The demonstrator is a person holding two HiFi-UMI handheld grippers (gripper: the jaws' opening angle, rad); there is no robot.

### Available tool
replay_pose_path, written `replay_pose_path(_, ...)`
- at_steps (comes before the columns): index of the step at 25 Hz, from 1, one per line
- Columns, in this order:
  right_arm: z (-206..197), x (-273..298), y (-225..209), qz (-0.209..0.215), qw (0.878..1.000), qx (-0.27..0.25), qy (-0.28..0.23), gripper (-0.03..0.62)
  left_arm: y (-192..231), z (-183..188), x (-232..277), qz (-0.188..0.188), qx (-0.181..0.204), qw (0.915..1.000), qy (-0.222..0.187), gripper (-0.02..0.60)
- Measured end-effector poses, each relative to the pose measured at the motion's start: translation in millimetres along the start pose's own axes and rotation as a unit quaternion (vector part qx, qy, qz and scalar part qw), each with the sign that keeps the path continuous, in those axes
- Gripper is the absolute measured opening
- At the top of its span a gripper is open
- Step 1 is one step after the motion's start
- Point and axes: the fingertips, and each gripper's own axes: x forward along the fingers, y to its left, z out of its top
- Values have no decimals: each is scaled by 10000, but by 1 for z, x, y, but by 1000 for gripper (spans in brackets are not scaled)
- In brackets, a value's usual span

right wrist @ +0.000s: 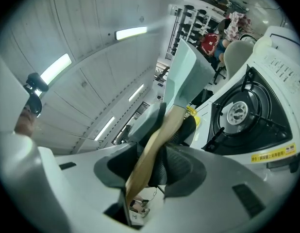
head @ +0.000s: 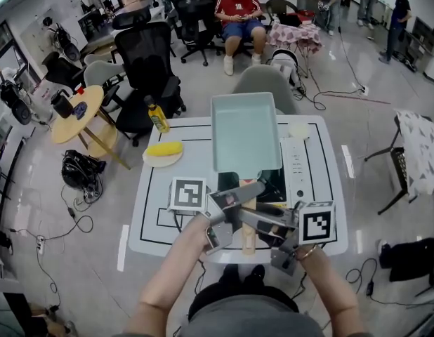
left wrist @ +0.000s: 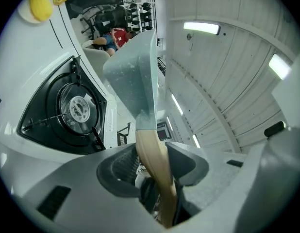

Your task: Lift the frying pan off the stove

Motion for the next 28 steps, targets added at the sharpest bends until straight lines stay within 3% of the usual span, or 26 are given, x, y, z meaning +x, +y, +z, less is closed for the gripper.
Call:
replay_pose_path(13, 5, 5, 33, 163, 9989, -451, 8, 166, -36, 1, -11, -38, 615, 9980, -123, 167)
replay_pose_path(28, 2, 2, 46, 235, 9979, -604, 37, 166, -50, -4, -15, -88, 679, 9972, -298, 167)
